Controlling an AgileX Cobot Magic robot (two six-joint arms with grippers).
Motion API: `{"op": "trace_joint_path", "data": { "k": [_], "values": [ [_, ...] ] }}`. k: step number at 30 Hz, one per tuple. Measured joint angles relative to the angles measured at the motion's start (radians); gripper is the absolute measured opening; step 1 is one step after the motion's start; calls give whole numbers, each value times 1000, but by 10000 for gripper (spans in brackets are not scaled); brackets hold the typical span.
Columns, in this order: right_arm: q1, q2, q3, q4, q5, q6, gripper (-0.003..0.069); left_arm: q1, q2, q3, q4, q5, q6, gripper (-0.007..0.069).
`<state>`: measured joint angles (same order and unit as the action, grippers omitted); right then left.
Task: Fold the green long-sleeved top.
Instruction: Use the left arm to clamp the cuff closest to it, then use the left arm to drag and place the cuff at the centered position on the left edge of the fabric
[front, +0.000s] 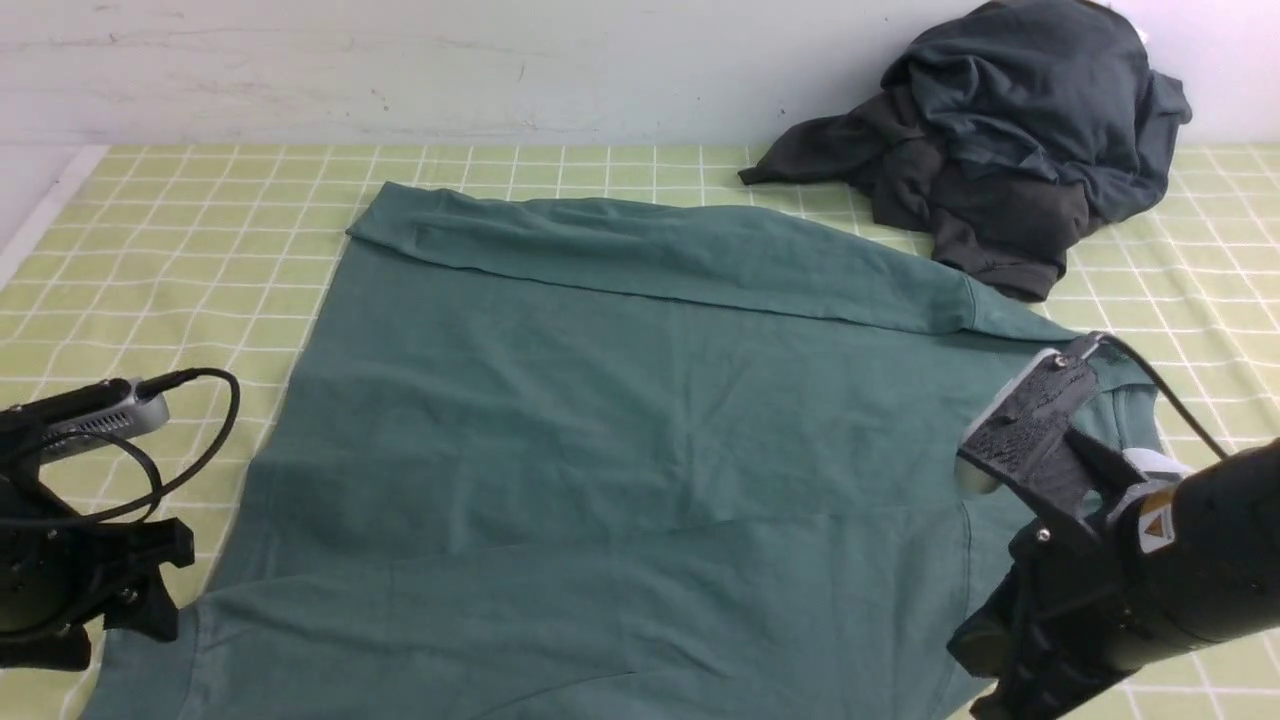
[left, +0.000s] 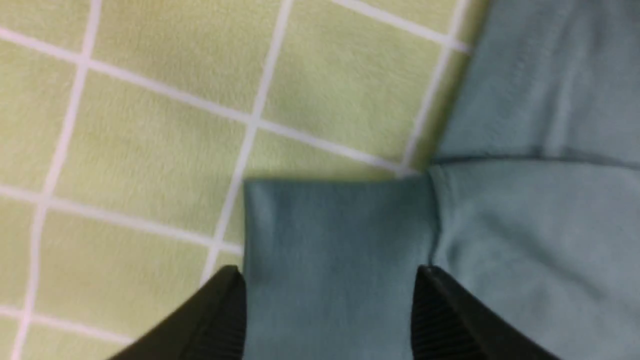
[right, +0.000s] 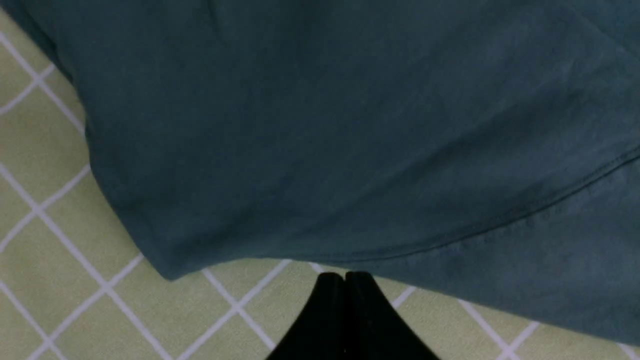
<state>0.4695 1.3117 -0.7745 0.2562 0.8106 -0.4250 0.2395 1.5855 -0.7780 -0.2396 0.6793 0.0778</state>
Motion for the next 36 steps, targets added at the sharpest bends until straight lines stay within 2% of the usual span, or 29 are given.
{"op": "trace_joint_path", "data": {
  "k": [4,7,8,9,10,11,13,21,27,32,36],
  "values": [
    [0,3,0,10,-13,-5,-14,0,46,-1,-11,-33,0,392],
    [0,3,0,20,-30,-5,-14,0,59,-7,-3,-41,0,273],
    [0,3,0,21,-30,-5,-14,0,59,-6,-3,-43,0,263],
    [0,3,0,26,-30,-5,-14,0,60,-8,4,-48,0,169],
    [0,3,0,26,-30,-5,-14,0,60,-8,4,-48,0,158],
    [0,3,0,28,-30,-6,-14,-1,59,-10,3,-49,1,83],
    [0,3,0,28,-30,-8,-14,-15,50,-11,0,-49,2,34],
    [0,3,0,28,-33,-14,-14,-169,-113,-98,-3,-30,7,20],
    [0,3,0,23,-41,-28,-14,-278,-227,-279,-4,-64,61,20],
    [0,5,0,7,-47,-39,-14,-302,-224,-434,-12,-112,95,20],
    [0,5,0,4,-48,-39,-14,-302,-146,-473,-12,-170,97,20]
  ]
}}
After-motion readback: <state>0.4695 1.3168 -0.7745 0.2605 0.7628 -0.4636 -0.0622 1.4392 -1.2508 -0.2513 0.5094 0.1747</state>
